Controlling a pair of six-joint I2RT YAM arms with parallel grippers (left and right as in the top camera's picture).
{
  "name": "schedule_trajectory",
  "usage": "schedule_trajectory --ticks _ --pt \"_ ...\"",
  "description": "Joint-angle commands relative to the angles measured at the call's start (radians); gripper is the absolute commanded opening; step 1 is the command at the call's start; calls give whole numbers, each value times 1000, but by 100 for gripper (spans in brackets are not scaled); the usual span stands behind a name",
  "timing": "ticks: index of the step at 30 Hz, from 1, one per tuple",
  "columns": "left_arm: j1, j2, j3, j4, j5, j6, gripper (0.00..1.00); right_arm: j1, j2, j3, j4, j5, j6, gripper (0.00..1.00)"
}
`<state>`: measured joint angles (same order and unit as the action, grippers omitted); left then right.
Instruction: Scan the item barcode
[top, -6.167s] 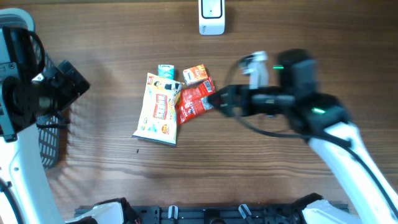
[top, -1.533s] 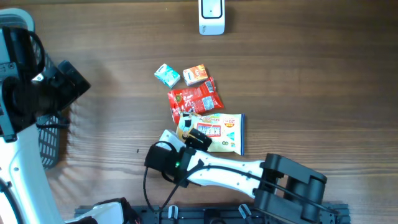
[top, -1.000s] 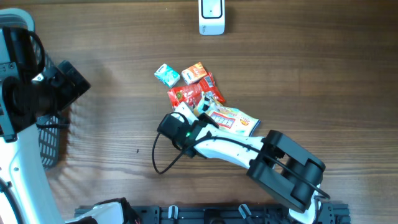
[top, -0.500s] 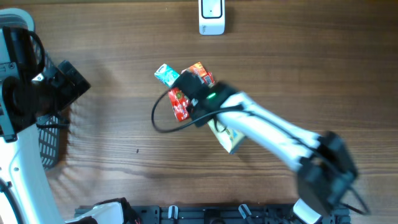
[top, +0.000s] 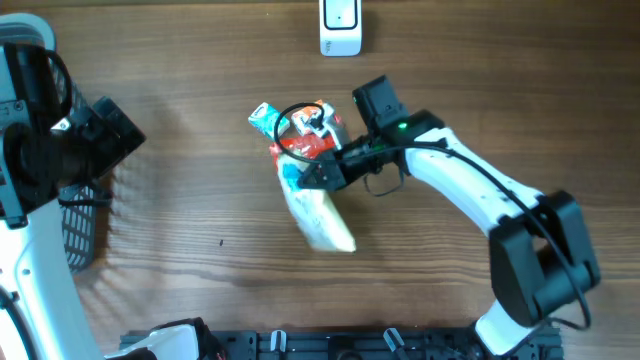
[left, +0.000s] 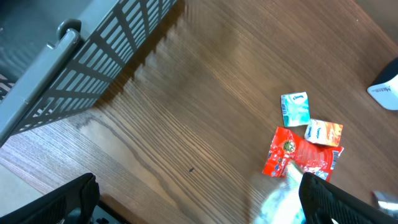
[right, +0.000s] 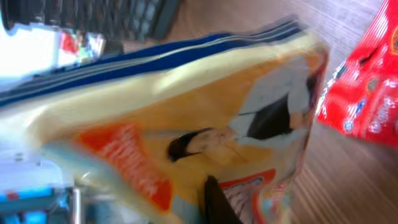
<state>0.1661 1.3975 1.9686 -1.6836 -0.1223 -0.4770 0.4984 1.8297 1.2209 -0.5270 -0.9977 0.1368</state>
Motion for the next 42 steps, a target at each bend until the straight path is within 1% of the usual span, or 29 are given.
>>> schedule_trajectory --ticks 1,2,4,7,9,10,11,12,13,17,19,21,23,25,26,29,32,35,37,42 --pt "8 -1 5 0 2 -3 100 -2 45 -26 9 212 211 4" --pt "8 -1 5 0 2 -3 100 -3 40 -25 -31 396 226 4" --pt "8 -1 5 0 2 -3 100 -3 34 -6 -104 610 215 6" --pt "8 -1 5 0 2 -3 100 -13 31 57 -223 813 175 4" --pt "8 -1 5 0 2 -3 100 -22 31 99 -280 881 167 4" --pt "8 -1 5 0 2 -3 100 -26 31 119 -303 910 152 9" --pt "8 -1 5 0 2 -3 100 -29 31 138 -329 942 147 25" --pt "8 -1 5 0 2 -3 100 -34 31 164 -362 987 146 53" --pt "8 -1 5 0 2 -3 100 -37 31 182 -384 1007 143 100" --pt "8 -1 5 0 2 -3 100 -47 31 284 -481 1014 121 100" --pt "8 -1 5 0 2 -3 100 -48 31 359 -562 1032 112 100" --pt "8 -1 5 0 2 -3 100 -48 31 413 -632 1030 72 100" --pt "8 -1 5 0 2 -3 100 -48 31 427 -684 1022 42 100" --pt "8 -1 5 0 2 -3 100 -48 31 416 -715 1003 41 100" --pt "8 -1 5 0 2 -3 100 -48 31 403 -708 970 31 100" --pt "8 -1 5 0 2 -2 100 -51 31 337 -629 811 -76 100" --pt "8 -1 5 0 2 -3 100 -80 31 274 -539 679 -85 100" --pt "8 -1 5 0 2 -3 100 -171 31 208 -489 517 -84 100" --pt "8 -1 5 0 2 -3 100 -204 31 177 -488 518 -84 100" --pt "8 -1 5 0 2 -3 100 -204 31 104 -486 534 -85 100"
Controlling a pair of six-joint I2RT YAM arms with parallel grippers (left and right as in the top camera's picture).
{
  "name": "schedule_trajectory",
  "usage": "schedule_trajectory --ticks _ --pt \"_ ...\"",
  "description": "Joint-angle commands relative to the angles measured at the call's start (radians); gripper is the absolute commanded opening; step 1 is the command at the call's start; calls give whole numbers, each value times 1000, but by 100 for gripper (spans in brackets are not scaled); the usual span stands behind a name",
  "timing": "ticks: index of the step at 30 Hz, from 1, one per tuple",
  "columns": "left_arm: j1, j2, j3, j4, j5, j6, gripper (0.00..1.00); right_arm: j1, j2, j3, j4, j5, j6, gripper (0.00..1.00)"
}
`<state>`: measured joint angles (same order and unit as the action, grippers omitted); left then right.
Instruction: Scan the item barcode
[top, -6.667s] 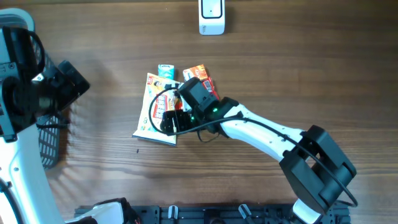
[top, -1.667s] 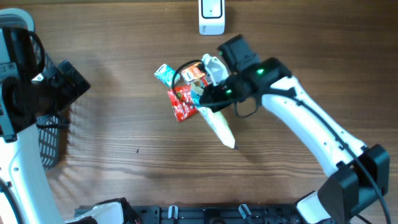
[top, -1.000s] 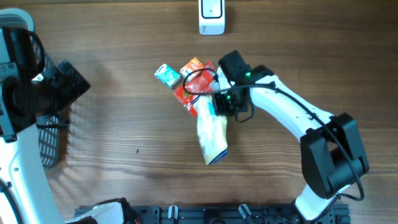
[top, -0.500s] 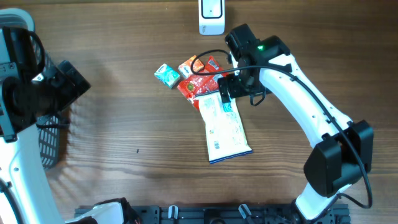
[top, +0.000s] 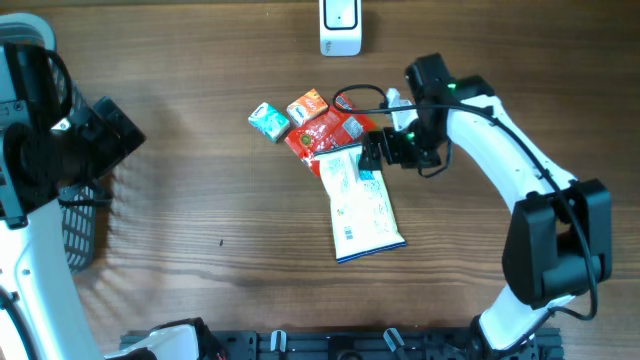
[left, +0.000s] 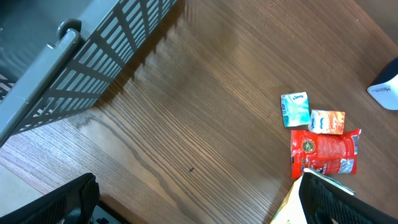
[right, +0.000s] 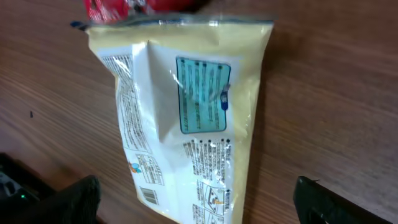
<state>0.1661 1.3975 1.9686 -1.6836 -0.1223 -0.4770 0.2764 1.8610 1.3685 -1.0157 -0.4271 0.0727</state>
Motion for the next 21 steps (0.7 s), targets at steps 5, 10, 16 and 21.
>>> schedule_trajectory --ticks 5,10,16,21 --pt "8 -1 5 0 2 -3 100 19 0 -135 88 -12 5 100" --pt "8 -1 5 0 2 -3 100 19 0 -222 194 -103 30 100" --pt "8 -1 5 0 2 -3 100 19 0 -284 221 -106 42 100" --pt "8 -1 5 0 2 -3 100 20 0 -330 253 -149 62 99"
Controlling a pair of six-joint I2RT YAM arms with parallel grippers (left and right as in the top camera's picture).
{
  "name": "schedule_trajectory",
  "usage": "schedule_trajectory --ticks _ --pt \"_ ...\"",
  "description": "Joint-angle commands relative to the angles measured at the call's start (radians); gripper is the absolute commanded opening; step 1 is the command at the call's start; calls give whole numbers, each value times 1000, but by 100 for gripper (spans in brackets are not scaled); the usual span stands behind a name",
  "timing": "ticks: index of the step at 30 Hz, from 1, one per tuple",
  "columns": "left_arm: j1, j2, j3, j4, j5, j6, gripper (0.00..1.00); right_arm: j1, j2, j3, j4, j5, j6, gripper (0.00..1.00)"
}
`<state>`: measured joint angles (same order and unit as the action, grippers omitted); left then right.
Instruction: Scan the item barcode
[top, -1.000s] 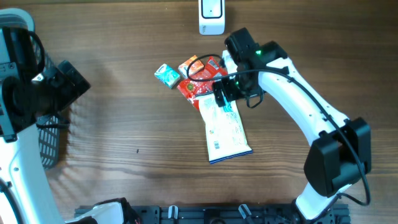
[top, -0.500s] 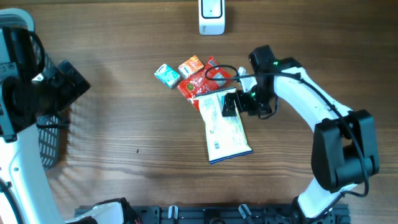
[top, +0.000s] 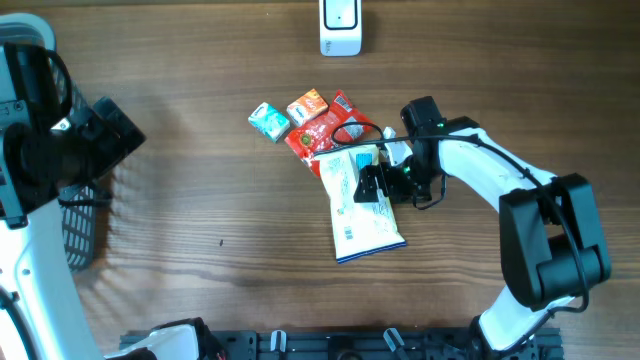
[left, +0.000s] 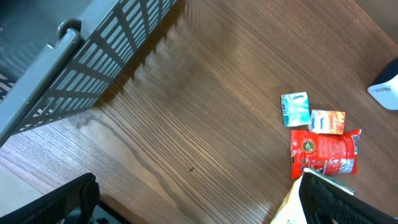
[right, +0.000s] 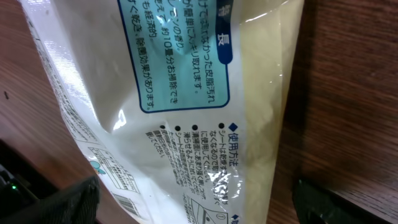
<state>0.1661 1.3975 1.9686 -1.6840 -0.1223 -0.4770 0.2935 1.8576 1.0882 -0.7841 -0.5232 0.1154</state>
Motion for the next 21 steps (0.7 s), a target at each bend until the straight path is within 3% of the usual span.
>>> schedule_trajectory --ticks 1,3,8,13,14,21 --pt "8 -1 5 0 2 -3 100 3 3 -63 40 -87 18 98" --pt "8 -1 5 0 2 -2 100 3 3 -87 72 -106 19 92" --pt "8 -1 5 0 2 -3 100 3 3 -151 166 -66 101 63" --pt "8 -1 5 0 2 -3 100 3 3 -180 212 15 195 21" --pt "8 -1 5 0 2 -3 100 3 3 -180 216 23 204 8" --pt "8 -1 5 0 2 -3 100 3 0 -155 182 23 202 4"
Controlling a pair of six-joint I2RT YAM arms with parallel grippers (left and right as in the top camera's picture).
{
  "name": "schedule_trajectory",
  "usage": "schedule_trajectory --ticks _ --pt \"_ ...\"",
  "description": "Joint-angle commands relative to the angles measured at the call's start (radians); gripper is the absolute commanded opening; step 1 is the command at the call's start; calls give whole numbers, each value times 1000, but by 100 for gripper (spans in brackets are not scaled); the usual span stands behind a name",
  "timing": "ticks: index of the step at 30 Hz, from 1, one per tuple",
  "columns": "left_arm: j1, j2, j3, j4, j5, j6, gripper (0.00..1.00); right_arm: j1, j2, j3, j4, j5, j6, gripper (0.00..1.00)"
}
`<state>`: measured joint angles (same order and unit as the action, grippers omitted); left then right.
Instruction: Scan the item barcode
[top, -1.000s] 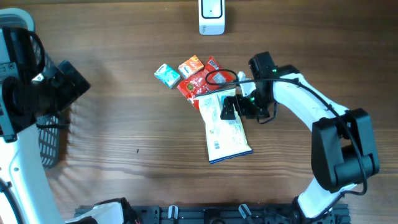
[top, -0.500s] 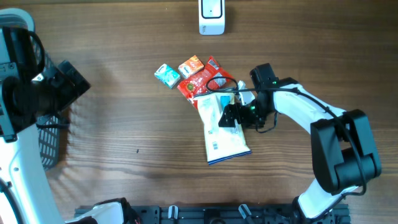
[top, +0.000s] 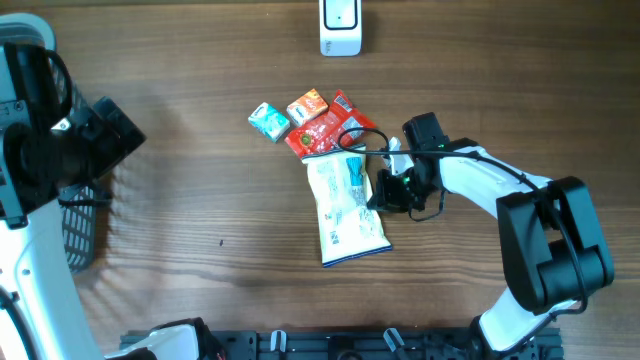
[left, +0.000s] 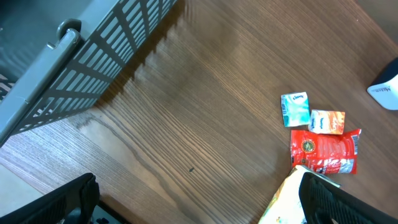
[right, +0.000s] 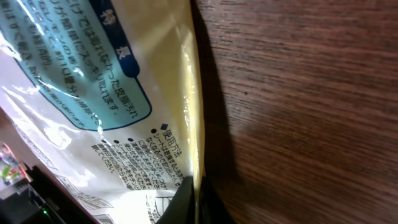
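Note:
A cream-yellow bag (top: 346, 208) lies flat in mid-table, its printed back with Japanese text facing up. My right gripper (top: 384, 191) is shut on the bag's right edge. In the right wrist view the two fingertips (right: 186, 202) pinch the yellow seam of the bag (right: 93, 99) just above the wood. A white scanner (top: 340, 26) stands at the table's far edge. My left gripper (left: 199, 202) hangs open over bare wood at the left, with one corner of the bag (left: 283, 205) showing beside its right finger.
Just beyond the bag lie a teal packet (top: 268, 120), an orange packet (top: 307, 106) and a red packet (top: 330, 128). A black cable loops over the red one. A grey wire basket (left: 74, 68) stands at the left edge of the table.
My right gripper was open low over the bag's right half. It is now shut on the bag's right edge. The bag has shifted a little to the left. The left arm is unchanged.
First my right gripper held the bag tilted over the small packets. Then the bag lay flat, printed back up, with the gripper open beside its top. Then the gripper was open low over the bag, and now it pinches the right edge.

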<state>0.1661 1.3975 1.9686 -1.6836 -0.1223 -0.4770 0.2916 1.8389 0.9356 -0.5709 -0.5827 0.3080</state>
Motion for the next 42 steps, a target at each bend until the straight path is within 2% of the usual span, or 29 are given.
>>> schedule_trajectory --ticks 1,7,13,17,28,42 --pt "8 -1 5 0 2 -3 100 5 10 10 -54 84 5 4" --pt "8 -1 5 0 2 -3 100 5 -150 71 -167 156 0 4" --pt "8 -1 5 0 2 -3 100 5 -420 82 -265 345 32 4" --pt "8 -1 5 0 2 -3 100 5 -509 82 -309 442 69 4" --pt "8 -1 5 0 2 -3 100 5 -476 79 -312 467 69 4" --pt "8 -1 5 0 2 -3 100 5 -406 77 -303 364 59 4"
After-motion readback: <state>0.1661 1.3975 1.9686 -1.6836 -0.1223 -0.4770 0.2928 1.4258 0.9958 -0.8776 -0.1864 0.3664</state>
